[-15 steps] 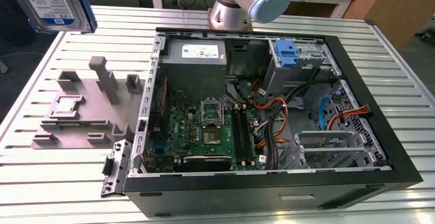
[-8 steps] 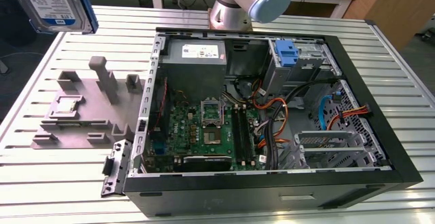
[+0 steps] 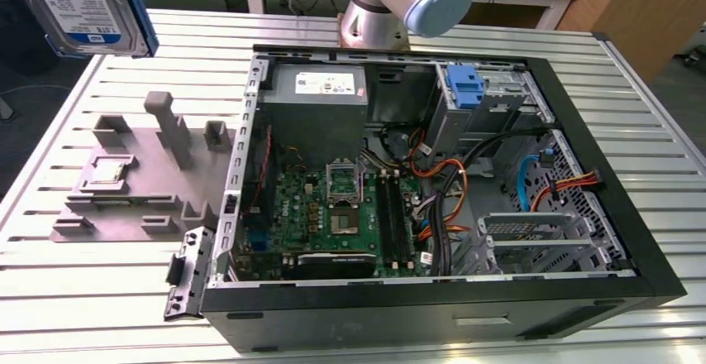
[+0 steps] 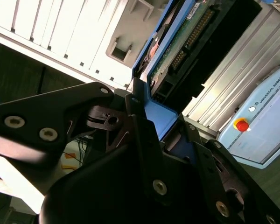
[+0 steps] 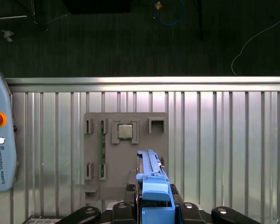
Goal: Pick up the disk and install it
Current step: 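Reach for the disk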
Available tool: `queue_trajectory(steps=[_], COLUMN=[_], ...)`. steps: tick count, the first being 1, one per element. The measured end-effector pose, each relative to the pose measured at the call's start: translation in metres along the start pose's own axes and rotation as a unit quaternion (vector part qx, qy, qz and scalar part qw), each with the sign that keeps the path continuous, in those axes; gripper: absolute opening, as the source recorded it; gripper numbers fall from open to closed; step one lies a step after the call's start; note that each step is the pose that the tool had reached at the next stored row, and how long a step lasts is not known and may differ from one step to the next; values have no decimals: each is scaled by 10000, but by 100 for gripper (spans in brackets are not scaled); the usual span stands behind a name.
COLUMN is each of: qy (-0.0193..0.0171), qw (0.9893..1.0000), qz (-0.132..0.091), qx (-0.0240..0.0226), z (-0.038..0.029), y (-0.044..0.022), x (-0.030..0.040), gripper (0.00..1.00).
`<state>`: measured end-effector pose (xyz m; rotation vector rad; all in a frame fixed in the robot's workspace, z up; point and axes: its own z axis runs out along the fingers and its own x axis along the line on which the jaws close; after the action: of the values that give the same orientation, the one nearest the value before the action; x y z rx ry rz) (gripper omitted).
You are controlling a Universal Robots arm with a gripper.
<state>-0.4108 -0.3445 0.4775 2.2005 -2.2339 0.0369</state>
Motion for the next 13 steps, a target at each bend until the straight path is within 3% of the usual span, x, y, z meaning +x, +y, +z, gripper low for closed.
queue_trajectory(steps=[3, 13], qy=[0, 0], qw=[10000, 10000], qz=[-1, 5], qx=[0, 0], z=[0, 3], y=[-10, -165], x=[2, 0], gripper=[37, 37])
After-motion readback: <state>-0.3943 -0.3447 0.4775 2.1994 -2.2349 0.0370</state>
